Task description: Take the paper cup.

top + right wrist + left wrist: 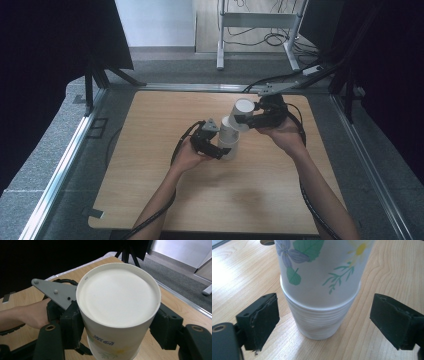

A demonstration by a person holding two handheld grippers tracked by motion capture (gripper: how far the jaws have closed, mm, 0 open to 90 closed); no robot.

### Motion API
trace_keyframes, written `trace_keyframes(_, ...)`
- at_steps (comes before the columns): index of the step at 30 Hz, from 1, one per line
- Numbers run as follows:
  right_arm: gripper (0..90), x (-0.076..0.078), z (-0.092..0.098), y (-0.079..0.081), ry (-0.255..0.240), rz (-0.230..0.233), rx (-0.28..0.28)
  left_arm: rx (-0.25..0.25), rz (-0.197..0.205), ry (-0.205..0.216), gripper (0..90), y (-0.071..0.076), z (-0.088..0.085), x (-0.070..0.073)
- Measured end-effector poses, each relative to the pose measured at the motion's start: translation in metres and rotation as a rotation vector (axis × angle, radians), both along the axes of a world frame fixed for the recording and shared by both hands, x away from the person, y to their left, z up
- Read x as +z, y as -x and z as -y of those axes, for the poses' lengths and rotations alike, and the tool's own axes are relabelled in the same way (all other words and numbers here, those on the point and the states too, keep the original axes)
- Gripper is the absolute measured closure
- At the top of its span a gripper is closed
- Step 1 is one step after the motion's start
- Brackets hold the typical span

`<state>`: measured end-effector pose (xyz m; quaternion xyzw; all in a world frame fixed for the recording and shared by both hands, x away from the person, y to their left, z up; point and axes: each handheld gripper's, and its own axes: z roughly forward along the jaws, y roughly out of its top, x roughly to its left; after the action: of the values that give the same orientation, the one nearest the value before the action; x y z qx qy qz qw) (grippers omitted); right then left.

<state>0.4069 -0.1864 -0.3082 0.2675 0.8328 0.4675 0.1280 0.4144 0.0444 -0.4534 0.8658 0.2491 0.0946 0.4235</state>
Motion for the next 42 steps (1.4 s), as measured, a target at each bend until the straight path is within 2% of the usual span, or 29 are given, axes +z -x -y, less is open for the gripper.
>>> trace_keyframes(7, 33.9, -0.004, 0.006, 0.007, -0.007, -0.003, 0.003, 0.001, -0.005, 0.036, 4.7, 0.009, -0.01, 0.002)
trace_keyframes(12, 33.9, -0.007, 0.01, 0.011, -0.013, -0.003, 0.005, -0.004, -0.012, 0.044, 2.8, 0.015, -0.015, 0.003)
trace_keyframes(23, 33.9, -0.016, 0.017, 0.02, -0.026, -0.012, 0.002, -0.014, 0.003, 0.065, 2.6, 0.03, -0.02, 0.005)
trace_keyframes(30, 34.0, -0.026, 0.024, 0.027, -0.031, -0.015, -0.002, -0.028, 0.012, 0.047, 3.3, 0.041, -0.018, 0.003)
trace_keyframes(42, 34.0, -0.034, 0.029, 0.039, -0.033, -0.012, 0.007, -0.039, 0.029, 0.045, 5.4, 0.052, -0.014, 0.003)
